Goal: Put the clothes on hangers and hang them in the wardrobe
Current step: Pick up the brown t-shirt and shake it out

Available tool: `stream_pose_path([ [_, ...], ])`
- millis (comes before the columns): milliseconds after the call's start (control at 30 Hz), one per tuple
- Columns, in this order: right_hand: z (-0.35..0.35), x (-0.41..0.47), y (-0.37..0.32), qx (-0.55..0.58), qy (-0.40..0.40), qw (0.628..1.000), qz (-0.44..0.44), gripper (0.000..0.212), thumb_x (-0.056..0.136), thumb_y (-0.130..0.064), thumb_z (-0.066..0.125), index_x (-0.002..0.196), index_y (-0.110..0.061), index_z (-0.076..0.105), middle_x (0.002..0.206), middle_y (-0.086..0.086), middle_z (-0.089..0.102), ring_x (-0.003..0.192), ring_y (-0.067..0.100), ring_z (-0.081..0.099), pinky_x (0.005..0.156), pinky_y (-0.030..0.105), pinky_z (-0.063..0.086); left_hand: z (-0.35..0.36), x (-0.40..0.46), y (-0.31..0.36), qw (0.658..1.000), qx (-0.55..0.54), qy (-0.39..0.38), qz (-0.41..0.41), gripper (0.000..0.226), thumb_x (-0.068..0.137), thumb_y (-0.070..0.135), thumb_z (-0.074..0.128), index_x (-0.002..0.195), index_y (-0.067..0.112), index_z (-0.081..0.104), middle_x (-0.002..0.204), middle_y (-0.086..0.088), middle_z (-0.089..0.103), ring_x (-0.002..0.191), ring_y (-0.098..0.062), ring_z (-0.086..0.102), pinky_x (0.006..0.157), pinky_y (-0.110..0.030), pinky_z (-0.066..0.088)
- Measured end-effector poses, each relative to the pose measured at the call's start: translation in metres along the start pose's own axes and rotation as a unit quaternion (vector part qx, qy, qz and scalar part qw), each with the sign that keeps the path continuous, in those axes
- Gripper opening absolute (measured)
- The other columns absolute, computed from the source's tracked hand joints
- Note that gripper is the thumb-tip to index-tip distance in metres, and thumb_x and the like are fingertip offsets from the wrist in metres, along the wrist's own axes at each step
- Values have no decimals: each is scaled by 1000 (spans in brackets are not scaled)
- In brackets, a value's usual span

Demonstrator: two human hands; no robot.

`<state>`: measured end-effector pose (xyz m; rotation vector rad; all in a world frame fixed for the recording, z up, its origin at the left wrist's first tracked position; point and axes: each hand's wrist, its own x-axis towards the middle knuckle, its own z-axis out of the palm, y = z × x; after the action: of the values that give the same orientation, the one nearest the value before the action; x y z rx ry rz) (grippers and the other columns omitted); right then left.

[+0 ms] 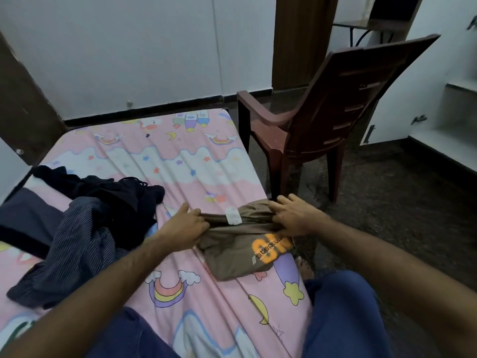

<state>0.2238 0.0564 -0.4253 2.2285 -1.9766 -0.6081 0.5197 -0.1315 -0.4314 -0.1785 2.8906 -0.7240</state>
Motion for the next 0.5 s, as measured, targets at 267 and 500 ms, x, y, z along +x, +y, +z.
stream_pose_path([
  [267,-127,-26,97,287,146,925,200,39,96,-40,65,128,-17,63,124,5,66,117,25,62,90,30,45,-124,3,-103,944,85,292,-124,15,89,35,57,85,20,61,98,1,62,106,-28,59,85,-46,39],
  [500,-313,-59,147,330,387,825,246,37,93,-32,70,128,-22,65,120,-6,61,107,16,62,98,47,52,-278,-19,-183,898,188,346,-197,20,94,36,48,85,20,56,85,-1,62,88,-30,59,80,-45,38],
])
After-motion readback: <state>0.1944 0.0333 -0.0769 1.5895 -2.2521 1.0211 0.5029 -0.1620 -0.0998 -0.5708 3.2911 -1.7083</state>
